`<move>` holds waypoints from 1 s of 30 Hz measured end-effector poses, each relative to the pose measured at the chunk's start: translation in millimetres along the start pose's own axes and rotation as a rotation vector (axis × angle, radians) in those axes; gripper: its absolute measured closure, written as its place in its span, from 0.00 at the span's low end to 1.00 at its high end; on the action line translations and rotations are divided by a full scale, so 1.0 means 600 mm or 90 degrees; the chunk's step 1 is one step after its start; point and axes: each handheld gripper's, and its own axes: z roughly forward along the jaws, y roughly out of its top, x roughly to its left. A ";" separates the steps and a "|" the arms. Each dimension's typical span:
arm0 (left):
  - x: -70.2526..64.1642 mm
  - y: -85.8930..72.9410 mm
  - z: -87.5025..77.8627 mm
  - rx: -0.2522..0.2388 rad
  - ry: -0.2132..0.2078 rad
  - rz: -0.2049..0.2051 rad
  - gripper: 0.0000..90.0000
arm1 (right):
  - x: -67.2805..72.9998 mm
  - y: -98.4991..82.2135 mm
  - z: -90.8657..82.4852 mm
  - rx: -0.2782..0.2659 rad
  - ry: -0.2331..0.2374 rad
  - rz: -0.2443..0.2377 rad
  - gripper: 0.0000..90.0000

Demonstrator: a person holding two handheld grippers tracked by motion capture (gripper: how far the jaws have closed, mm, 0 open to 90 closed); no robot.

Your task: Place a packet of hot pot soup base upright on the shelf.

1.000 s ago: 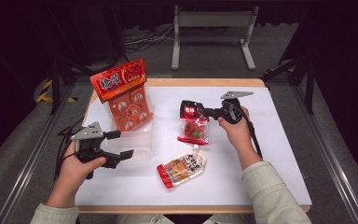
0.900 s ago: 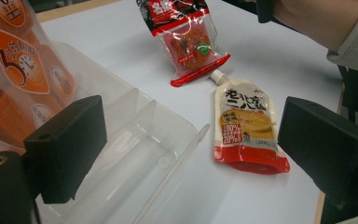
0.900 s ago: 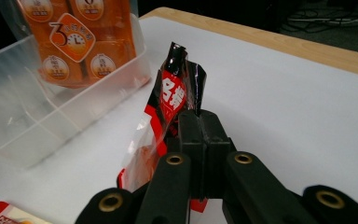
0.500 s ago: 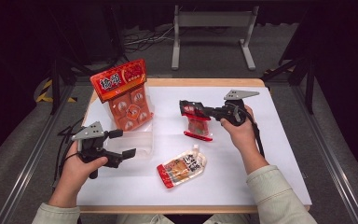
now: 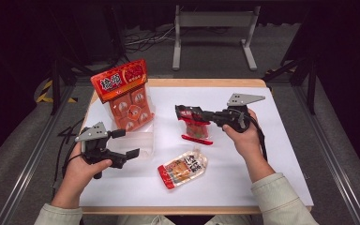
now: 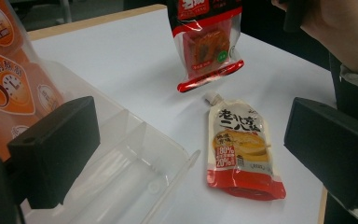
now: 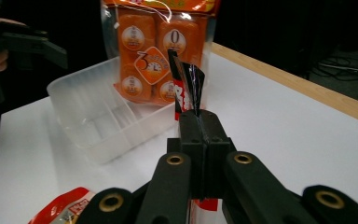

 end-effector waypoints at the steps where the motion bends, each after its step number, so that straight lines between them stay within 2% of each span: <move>1: -0.002 0.000 0.001 0.000 -0.003 -0.002 0.05 | 0.004 0.001 -0.001 -0.002 0.006 -0.004 1.00; 11: -0.011 0.005 0.011 -0.003 -0.016 0.010 0.07 | 0.052 0.015 -0.003 -0.021 0.061 -0.029 1.00; 18: -0.021 0.011 0.017 -0.024 -0.027 0.021 0.13 | 0.086 0.023 0.004 -0.026 0.105 -0.049 1.00; 30: -0.030 0.019 0.032 -0.039 -0.051 0.033 0.20 | 0.122 0.029 0.023 -0.029 0.159 -0.065 1.00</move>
